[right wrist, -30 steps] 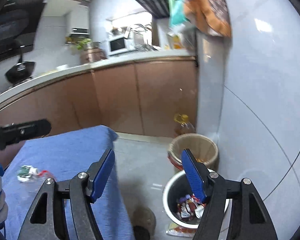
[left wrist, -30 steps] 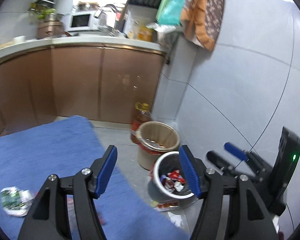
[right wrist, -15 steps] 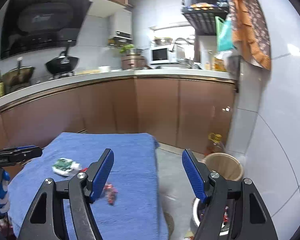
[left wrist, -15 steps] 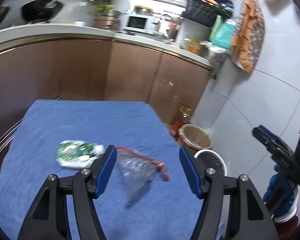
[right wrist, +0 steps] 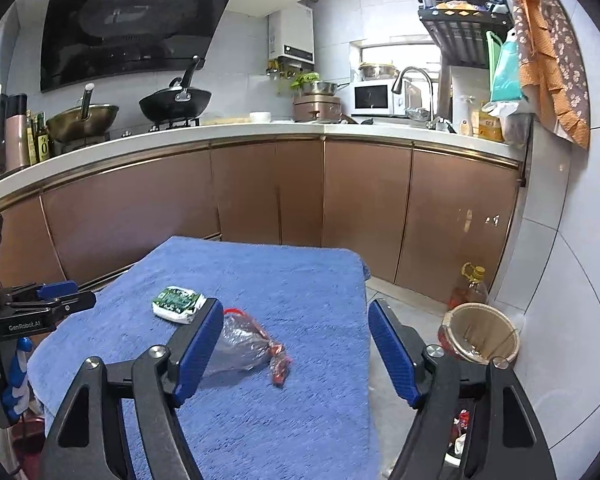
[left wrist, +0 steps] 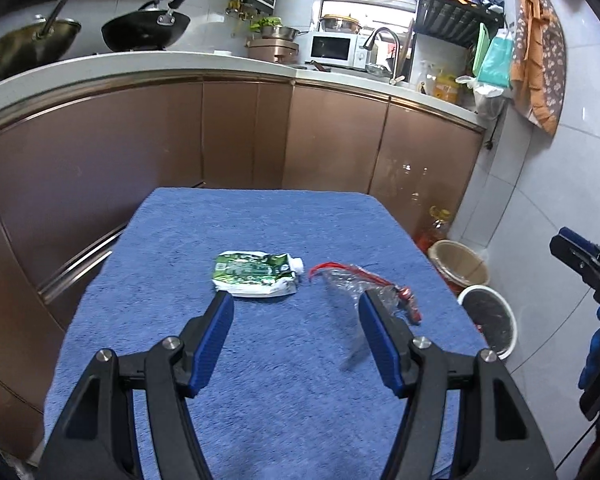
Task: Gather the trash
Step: 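Return both open tools to the green packet and clear bag on the towel, then grasp the green packet with the left tool while the right tool grasps the clear bag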
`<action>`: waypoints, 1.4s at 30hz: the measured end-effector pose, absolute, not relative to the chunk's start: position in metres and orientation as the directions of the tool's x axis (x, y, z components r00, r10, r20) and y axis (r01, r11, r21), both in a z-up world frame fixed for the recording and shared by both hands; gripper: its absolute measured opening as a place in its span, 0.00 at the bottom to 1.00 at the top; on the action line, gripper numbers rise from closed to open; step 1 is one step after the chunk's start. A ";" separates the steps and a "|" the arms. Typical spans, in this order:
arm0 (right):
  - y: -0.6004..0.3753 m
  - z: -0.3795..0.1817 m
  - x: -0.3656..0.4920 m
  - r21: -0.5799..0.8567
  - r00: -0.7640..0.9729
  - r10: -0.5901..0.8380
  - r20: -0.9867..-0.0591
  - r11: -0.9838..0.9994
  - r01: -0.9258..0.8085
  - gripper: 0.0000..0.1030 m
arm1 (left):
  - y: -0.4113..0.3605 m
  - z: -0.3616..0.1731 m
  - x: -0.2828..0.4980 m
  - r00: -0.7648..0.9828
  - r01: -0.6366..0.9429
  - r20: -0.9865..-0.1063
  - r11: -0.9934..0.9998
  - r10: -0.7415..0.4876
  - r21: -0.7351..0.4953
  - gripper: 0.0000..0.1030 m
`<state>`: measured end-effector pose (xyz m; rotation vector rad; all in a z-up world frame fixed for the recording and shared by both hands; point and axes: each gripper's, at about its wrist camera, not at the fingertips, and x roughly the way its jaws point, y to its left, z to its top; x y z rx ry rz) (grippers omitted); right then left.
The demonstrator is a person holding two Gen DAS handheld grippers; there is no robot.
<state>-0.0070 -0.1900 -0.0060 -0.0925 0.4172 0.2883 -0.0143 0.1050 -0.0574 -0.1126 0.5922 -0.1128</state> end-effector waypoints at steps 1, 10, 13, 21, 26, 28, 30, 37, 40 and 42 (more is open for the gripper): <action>-0.188 -0.007 -0.008 -0.033 0.874 0.255 -0.415 0.955 -0.294 0.75 | 0.103 -0.057 -0.015 0.826 0.071 -0.548 0.989 -0.131 -0.129 0.61; -0.180 -0.015 -0.003 -0.060 0.870 0.240 -0.431 0.954 -0.293 0.98 | 0.105 -0.061 -0.018 0.835 0.031 -0.544 0.994 -0.084 -0.107 0.61; -0.178 -0.018 -0.001 -0.061 0.867 0.249 -0.432 0.951 -0.304 1.00 | 0.106 -0.062 -0.017 0.837 0.015 -0.543 0.995 -0.068 -0.102 0.61; -0.177 -0.028 0.003 -0.013 0.849 0.317 -0.422 0.935 -0.355 1.00 | 0.111 -0.070 -0.012 0.830 0.023 -0.549 0.990 -0.097 -0.140 0.61; -0.177 -0.036 0.010 -0.002 0.823 0.348 -0.449 0.921 -0.391 1.00 | 0.124 -0.086 0.001 0.780 0.039 -0.602 0.974 -0.169 -0.223 0.61; -0.179 -0.041 0.015 0.014 0.799 0.369 -0.474 0.911 -0.412 1.00 | 0.129 -0.094 0.006 0.763 0.038 -0.616 0.965 -0.197 -0.261 0.61; -0.178 -0.050 0.021 0.014 0.776 0.369 -0.511 0.907 -0.422 1.00 | 0.131 -0.103 0.011 0.744 0.038 -0.629 0.954 -0.226 -0.298 0.61; -0.180 -0.080 0.047 0.053 0.704 0.382 -0.598 0.896 -0.442 1.00 | 0.138 -0.139 0.036 0.665 -0.012 -0.692 0.922 -0.281 -0.386 0.61; -0.179 -0.091 0.062 0.067 0.671 0.395 -0.628 0.886 -0.459 1.00 | 0.142 -0.150 0.050 0.638 -0.036 -0.696 0.891 -0.329 -0.453 0.61; -0.177 -0.099 0.074 0.072 0.647 0.403 -0.647 0.877 -0.475 1.00 | 0.145 -0.159 0.062 0.616 -0.061 -0.695 0.857 -0.371 -0.512 0.61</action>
